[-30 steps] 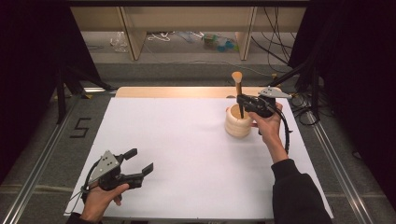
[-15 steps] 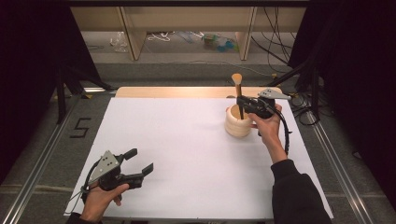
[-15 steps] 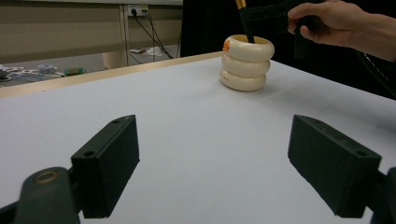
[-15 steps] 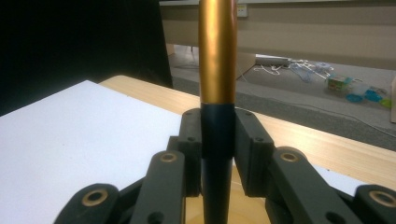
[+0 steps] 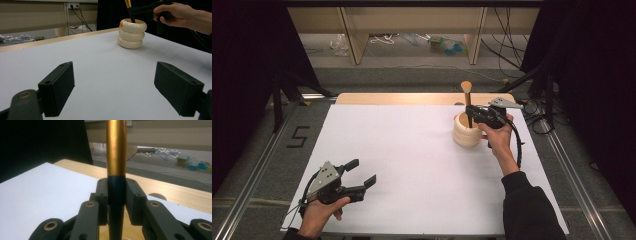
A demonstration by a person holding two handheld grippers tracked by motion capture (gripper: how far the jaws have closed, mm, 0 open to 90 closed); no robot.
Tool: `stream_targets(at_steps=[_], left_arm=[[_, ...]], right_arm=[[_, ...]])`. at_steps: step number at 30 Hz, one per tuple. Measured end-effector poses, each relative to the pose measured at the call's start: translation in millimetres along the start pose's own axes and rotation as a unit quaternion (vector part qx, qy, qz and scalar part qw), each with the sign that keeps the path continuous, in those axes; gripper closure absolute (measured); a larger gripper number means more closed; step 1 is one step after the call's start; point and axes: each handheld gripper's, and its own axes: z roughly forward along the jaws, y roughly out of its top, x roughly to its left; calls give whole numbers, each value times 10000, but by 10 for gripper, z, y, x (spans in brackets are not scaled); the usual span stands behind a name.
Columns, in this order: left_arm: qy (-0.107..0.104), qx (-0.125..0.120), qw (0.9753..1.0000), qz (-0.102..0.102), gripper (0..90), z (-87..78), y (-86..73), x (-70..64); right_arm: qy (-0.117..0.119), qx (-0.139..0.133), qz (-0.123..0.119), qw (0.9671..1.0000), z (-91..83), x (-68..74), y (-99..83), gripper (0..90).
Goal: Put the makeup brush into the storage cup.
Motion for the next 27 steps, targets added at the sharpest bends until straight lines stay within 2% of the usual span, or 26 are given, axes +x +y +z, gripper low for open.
stream_targets(at_steps=[1,2,3,4,5,10,14,16,17,18,19,21,22,24,25,27], left_arm=[[31,40,10000,9,165,-7,3,-3],[16,34,10000,10,165,-6,3,-3],[29,32,10000,0,165,-7,3,-4],[27,32,10000,3,165,-7,3,-3],[28,34,10000,3,165,-8,3,-2],[7,32,10000,33,165,-5,4,0],[29,33,10000,2,165,-6,3,-3],[24,30,10000,4,165,-7,3,-4],[21,28,10000,7,165,-8,4,-4],[1,27,10000,32,165,-8,5,-1],[15,28,10000,16,165,-9,5,-1],[20,21,10000,-1,165,-11,5,-2],[22,19,10000,2,165,-12,6,-2],[25,20,10000,-1,165,-10,6,-3],[26,27,10000,6,165,-10,6,-3],[5,26,10000,37,165,-9,6,-2]], right_arm=[[-36,-10,-43,10000,8,2,-7,745],[55,13,10,10000,12,9,-17,745],[45,-26,23,10000,20,14,-23,744],[-3,-45,-53,10000,22,8,-26,745],[-30,35,-60,10000,13,9,-24,744],[-5,74,-17,10000,7,17,-34,744],[-58,49,-123,9999,20,15,-53,743],[2,138,21,9999,13,29,-65,743],[-8,99,-19,9999,22,25,-73,742],[-34,189,-55,9998,12,20,-74,738],[-91,189,-113,9997,9,8,-80,702],[-142,161,12,9998,5,7,-84,604],[-128,280,98,9995,-15,9,-75,579],[-173,159,27,9997,-38,-5,-60,549],[-170,189,71,9997,-59,5,-43,531],[-166,62,77,9998,-89,9,-13,481]])
